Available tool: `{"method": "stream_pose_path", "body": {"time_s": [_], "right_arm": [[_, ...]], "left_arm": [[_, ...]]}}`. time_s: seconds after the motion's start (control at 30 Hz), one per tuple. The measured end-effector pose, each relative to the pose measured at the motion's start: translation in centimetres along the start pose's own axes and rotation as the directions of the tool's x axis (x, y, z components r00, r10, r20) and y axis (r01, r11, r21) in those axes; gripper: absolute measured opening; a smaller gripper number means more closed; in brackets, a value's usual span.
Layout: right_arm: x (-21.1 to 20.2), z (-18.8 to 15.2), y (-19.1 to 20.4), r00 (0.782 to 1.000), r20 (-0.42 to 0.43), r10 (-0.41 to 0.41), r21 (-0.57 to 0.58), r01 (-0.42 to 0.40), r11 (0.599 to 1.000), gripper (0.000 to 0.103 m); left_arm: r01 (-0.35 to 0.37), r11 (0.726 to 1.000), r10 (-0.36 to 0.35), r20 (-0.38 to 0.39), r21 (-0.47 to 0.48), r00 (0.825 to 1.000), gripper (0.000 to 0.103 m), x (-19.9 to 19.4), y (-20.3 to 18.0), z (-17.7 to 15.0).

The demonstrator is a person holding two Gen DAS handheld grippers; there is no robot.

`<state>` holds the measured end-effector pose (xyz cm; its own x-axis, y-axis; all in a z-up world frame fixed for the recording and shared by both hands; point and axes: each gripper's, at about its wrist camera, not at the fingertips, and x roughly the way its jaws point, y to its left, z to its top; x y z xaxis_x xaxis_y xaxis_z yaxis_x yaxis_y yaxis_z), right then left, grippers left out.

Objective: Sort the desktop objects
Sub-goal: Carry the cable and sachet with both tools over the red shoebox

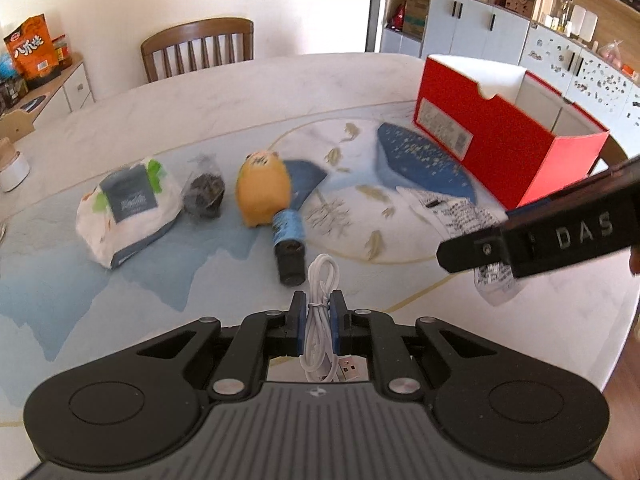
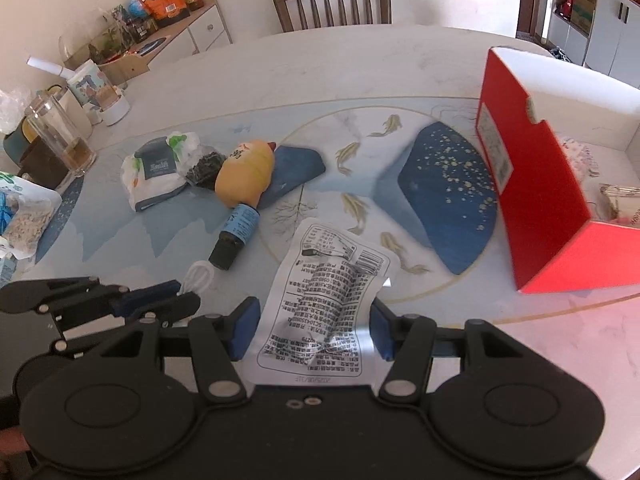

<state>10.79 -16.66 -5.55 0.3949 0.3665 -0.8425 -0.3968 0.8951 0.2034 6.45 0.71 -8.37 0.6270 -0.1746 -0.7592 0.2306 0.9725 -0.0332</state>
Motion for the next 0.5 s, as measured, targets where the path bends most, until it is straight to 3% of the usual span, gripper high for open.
{"method": "stream_pose_path", "body": {"time_s": [0.5], "right_arm": [[-5.8, 0.8, -3.6, 0.996, 0.085, -0.004, 0.014, 0.003, 1.000, 0.057]], "left_arm": [[0.073, 0.993, -0.079, 0.057, 0.093, 0.995, 0.011, -2.7, -4.9, 5.3]]}}
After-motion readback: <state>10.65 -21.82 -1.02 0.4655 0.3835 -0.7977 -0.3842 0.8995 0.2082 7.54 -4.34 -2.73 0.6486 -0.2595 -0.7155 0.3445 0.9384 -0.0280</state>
